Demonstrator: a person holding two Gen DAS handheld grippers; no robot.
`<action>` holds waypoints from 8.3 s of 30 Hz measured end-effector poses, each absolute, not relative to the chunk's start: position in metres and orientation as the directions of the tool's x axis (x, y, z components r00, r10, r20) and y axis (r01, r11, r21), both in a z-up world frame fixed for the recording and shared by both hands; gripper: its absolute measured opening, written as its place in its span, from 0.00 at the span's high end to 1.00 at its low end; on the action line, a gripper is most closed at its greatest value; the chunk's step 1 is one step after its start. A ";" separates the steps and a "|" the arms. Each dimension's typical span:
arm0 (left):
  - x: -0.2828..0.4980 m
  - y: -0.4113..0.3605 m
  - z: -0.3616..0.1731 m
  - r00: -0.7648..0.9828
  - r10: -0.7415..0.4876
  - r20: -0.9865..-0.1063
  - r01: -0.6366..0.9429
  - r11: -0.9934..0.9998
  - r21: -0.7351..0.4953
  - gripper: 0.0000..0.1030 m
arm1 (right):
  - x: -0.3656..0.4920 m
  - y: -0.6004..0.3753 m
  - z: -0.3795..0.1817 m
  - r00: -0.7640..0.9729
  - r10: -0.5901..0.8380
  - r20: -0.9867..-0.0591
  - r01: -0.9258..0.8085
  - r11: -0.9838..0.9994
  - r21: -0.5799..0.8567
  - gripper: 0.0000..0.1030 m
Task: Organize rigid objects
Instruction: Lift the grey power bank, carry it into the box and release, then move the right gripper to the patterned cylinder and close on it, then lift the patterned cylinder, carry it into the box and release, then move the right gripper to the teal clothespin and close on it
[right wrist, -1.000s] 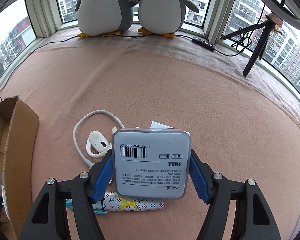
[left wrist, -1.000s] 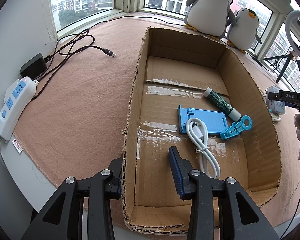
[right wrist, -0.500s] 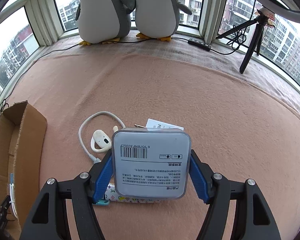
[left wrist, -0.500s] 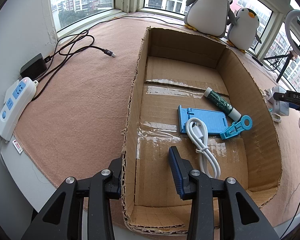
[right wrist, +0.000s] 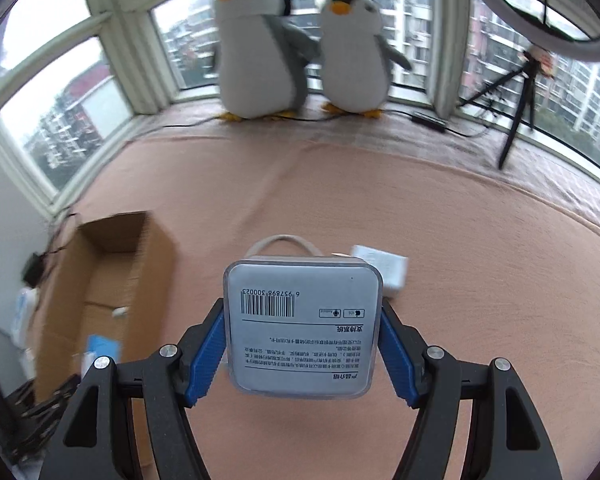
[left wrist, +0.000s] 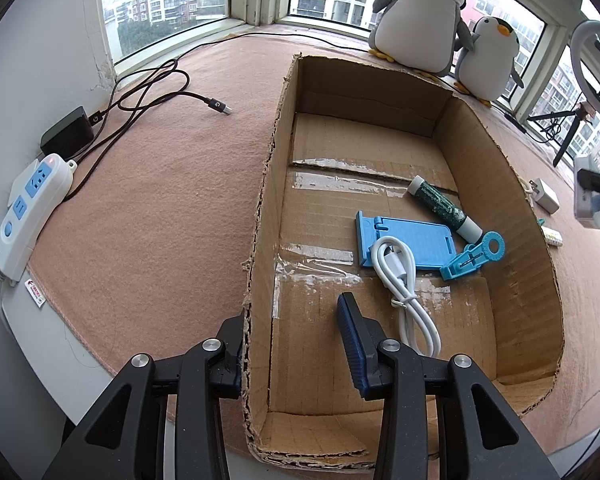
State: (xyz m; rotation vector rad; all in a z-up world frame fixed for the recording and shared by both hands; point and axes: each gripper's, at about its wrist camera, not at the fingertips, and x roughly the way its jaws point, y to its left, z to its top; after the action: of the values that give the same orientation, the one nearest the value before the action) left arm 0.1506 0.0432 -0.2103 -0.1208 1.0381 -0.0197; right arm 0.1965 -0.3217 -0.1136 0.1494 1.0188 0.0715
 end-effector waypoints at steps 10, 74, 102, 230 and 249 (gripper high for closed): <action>0.151 0.043 -0.210 0.508 -0.074 -0.858 -0.040 0.993 -0.109 0.60 | 0.172 -0.238 -0.085 0.505 0.294 -0.812 -0.223 0.953 0.206 0.35; 0.150 0.045 -0.210 0.509 -0.072 -0.858 -0.042 0.993 -0.109 0.60 | 0.146 -0.272 -0.103 0.450 0.397 -0.800 -0.218 0.917 0.333 0.33; 0.150 0.043 -0.209 0.507 -0.053 -0.860 -0.048 0.995 -0.089 0.59 | 0.224 -0.370 -0.179 0.300 0.421 -0.856 -0.144 0.907 0.396 0.40; 0.151 0.037 -0.210 0.509 -0.064 -0.858 -0.041 0.994 -0.099 0.56 | 0.198 -0.182 -0.111 0.411 0.422 -0.808 -0.425 0.873 0.240 0.40; 0.149 0.037 -0.209 0.509 -0.068 -0.858 -0.041 0.994 -0.103 0.55 | 0.211 -0.315 -0.158 0.366 0.377 -0.851 0.005 0.913 0.407 0.39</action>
State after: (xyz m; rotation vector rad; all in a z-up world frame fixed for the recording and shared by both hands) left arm 0.1495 0.0375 -0.2094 -0.1146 1.0368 -0.0163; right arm 0.2110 -0.3147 -0.1585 0.3704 1.1782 0.2463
